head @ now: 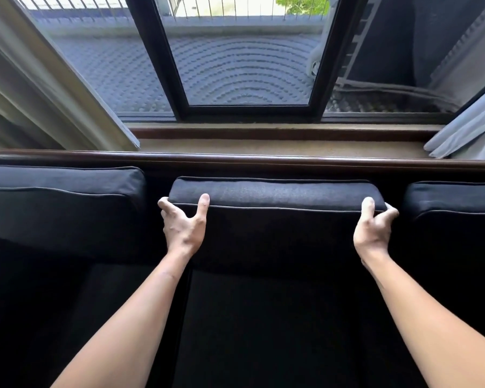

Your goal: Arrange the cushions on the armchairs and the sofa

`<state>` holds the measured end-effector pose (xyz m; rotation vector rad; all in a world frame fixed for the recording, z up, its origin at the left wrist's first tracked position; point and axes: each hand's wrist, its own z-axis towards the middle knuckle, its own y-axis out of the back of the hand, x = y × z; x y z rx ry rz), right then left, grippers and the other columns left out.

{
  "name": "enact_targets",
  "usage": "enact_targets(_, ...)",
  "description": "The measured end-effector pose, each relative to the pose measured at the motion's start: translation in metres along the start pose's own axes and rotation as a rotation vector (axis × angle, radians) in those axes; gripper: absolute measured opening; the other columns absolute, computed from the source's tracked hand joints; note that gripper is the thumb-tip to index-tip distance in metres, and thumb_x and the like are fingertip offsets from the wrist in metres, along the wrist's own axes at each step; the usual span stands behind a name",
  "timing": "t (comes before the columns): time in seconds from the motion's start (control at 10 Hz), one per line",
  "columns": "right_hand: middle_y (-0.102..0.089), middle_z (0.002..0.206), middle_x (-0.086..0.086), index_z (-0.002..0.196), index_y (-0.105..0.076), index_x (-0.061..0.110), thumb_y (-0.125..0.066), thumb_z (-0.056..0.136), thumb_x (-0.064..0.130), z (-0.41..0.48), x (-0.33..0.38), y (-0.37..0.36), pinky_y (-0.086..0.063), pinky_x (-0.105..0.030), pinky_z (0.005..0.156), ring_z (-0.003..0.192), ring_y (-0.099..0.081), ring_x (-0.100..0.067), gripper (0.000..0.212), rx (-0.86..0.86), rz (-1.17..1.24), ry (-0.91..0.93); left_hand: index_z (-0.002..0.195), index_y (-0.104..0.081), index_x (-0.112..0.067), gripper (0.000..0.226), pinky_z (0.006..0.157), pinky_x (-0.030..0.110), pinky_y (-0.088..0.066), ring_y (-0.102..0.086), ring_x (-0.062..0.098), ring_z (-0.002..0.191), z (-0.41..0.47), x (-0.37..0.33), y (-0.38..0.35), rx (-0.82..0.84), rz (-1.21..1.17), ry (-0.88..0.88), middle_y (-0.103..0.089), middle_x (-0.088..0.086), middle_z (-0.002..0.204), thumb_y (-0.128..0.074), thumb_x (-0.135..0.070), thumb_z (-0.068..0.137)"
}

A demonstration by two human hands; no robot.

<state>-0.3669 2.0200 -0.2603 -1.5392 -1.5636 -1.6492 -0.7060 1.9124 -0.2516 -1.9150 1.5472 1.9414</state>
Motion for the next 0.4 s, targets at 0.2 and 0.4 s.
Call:
enact_targets(0.2,-0.028,0.163,-0.015,0.155,-0.028,0.006,-0.04,0.105,0.041,-0.013,0.007,0.018,-0.025,-0.042,0.118,0.149,-0.029,-0.031,0.062,0.072,-0.271,0.235,0.168,-0.014,-0.007,0.105,0.117,0.056,-0.035,-0.039,0.043,0.149,-0.005,-0.01,0.032,0.094,0.419,-0.078,-0.033,0.023,0.166,-0.042,-0.08,0.096)
enact_targets(0.4,-0.013,0.17,-0.008,0.157,-0.03,0.012,-0.041,0.105,0.039,-0.066,0.032,0.045,0.001,-0.04,0.127,0.158,0.0,-0.02,0.06,0.185,-0.535,0.56,0.169,-0.028,-0.019,0.071,0.128,0.063,-0.016,-0.018,0.038,0.162,-0.059,-0.031,0.076,0.04,0.635,-0.374,-0.018,0.018,0.177,-0.04,-0.054,0.108)
